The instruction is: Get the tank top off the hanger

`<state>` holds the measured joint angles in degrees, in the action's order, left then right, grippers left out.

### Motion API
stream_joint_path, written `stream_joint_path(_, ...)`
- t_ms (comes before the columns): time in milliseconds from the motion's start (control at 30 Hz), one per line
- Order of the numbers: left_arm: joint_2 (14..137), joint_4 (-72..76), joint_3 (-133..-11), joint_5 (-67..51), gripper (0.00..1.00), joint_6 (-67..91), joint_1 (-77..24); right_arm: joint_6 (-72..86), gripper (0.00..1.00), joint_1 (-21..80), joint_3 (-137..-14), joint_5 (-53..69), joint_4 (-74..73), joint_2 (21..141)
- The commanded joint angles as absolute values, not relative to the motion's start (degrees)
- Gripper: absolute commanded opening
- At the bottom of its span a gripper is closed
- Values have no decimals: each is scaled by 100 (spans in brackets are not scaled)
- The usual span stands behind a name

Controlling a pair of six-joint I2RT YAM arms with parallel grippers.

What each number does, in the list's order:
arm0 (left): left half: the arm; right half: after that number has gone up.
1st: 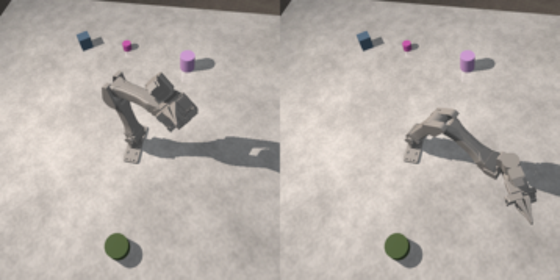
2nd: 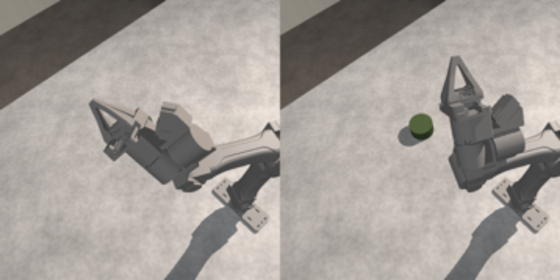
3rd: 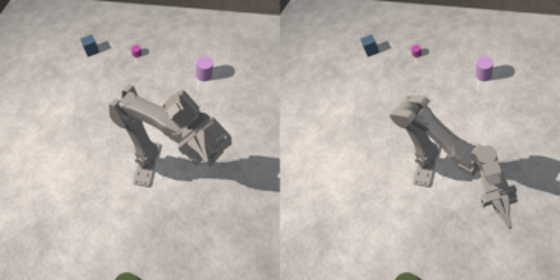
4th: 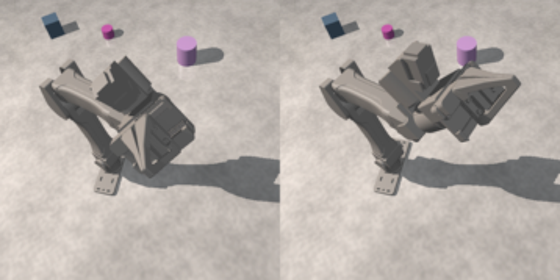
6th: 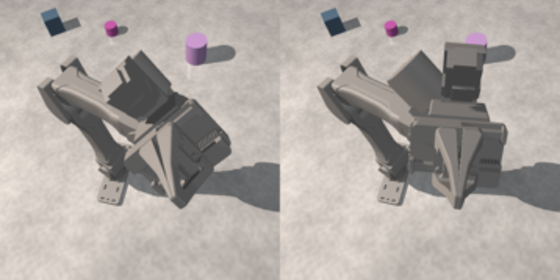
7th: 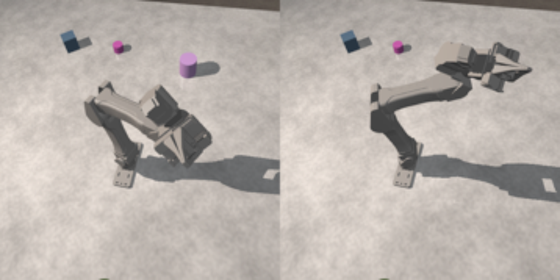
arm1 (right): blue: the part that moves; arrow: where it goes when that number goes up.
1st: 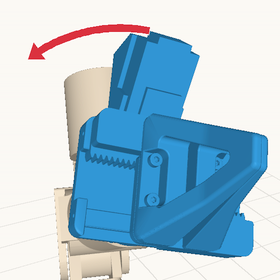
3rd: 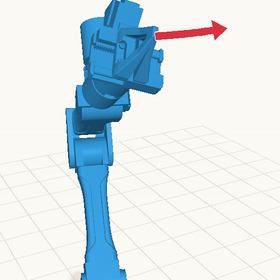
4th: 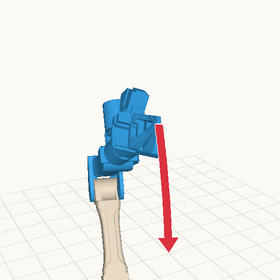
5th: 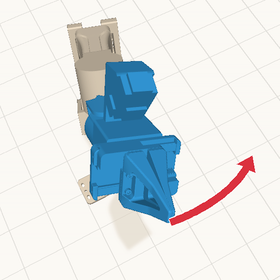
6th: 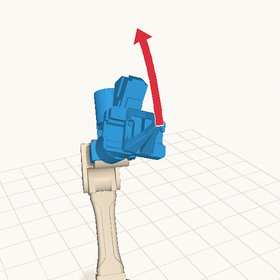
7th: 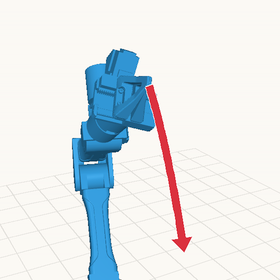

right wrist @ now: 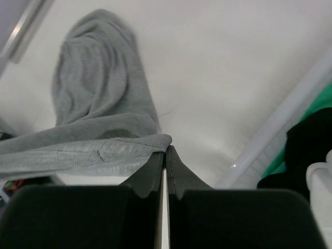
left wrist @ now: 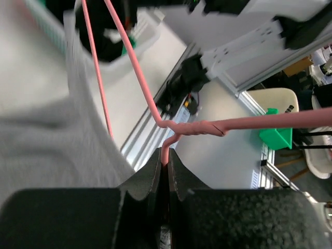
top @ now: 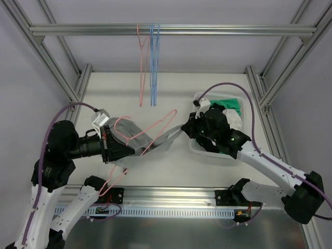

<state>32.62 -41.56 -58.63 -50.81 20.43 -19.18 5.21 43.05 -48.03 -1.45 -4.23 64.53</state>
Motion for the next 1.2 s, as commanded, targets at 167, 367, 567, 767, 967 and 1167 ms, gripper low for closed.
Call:
stream_joint_path(167, 3243, 778, -6347, -5590, 0, 3818, -1969, 729, 0, 4307, -5703, 1581, -500, 4396)
stream_joint_path(367, 3523, 5813, -4930, -4167, 0, 4966, -2214, 1511, 0, 4552, -5687, 2961, -81, 4508)
stream_joint_path(567, 4403, 6312, -5835, -4078, 0, 4266, -2566, 724, 0, 5484, -5660, 1761, -982, 4983)
stream_joint_path(767, 3263, 2862, -6047, -2974, 0, 2307, -2558, 536, 0, 5809, -5213, 1398, -1381, 5518)
stream_joint_path(967, 1724, -1069, -5994, 869, 0, 1898, -2558, 677, 1, 6143, -5115, 1379, -565, 6649)
stream_joint_path(1167, 2398, -2750, -6258, 1881, 0, 2109, -2558, 677, 38, 6495, -5792, 817, -290, 7884)
